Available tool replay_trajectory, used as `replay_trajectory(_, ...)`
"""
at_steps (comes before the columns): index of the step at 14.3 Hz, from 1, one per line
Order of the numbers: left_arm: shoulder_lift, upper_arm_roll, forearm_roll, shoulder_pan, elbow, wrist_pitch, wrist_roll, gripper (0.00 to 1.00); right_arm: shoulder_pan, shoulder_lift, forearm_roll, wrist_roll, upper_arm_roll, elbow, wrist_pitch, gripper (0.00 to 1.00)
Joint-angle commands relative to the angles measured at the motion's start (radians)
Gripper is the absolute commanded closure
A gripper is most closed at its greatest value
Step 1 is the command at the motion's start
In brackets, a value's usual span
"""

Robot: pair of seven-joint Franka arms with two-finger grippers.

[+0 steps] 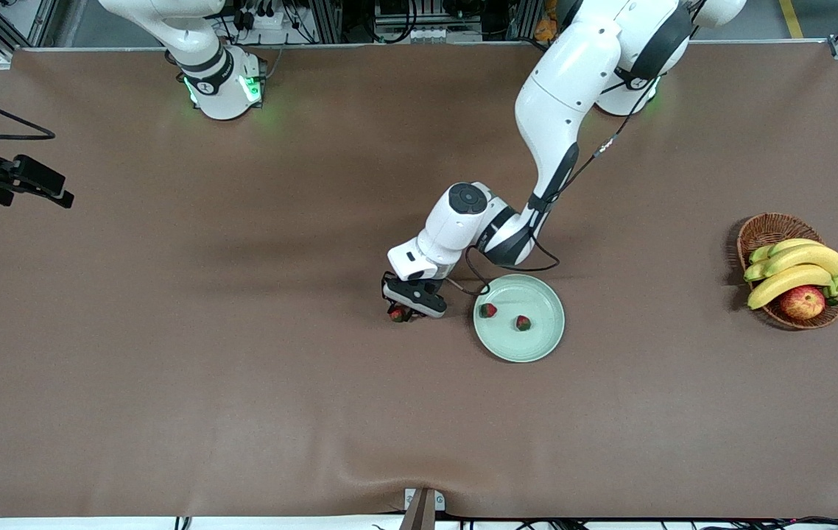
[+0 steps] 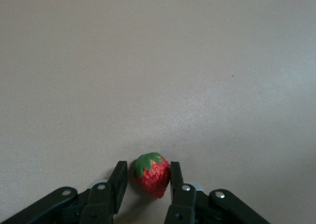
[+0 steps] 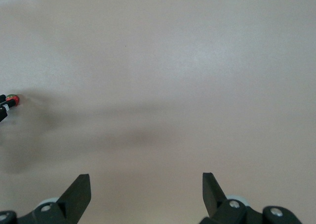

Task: Collect all strawberries into plate
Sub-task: 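Lift the third strawberry with the left gripper and release it onto the plate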

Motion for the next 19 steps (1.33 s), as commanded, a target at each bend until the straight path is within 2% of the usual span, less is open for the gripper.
replay_trajectory(1, 0.021, 0.016, 0.026, -0.01, 0.023, 0.011, -0.008, 0.68, -0.007, -0.029, 0.004, 0.012, 0.002, -0.02, -0.004, 0.0)
replay_trajectory(4, 0.021, 0.016, 0.026, -0.014, 0.025, 0.011, -0.008, 0.71, -0.005, -0.029, 0.004, 0.012, 0.002, -0.019, -0.01, 0.0)
replay_trajectory(5, 0.021, 0.016, 0.027, -0.014, 0.023, 0.011, -0.008, 0.76, -0.005, -0.029, 0.004, 0.01, 0.003, -0.019, -0.01, 0.0)
replay_trajectory(8, 0.021, 0.016, 0.026, -0.016, 0.023, 0.011, -0.009, 1.0, -0.005, -0.027, 0.004, 0.009, 0.003, -0.019, -0.01, 0.0)
replay_trajectory(14, -0.01, 0.016, 0.023, -0.01, 0.023, 0.005, -0.017, 1.0, -0.007, -0.027, 0.004, 0.004, 0.002, -0.019, -0.01, 0.0)
replay_trajectory(19, -0.057, 0.016, 0.027, 0.015, -0.003, -0.063, -0.014, 1.0, -0.005, -0.029, 0.004, 0.001, 0.002, -0.02, -0.01, 0.0)
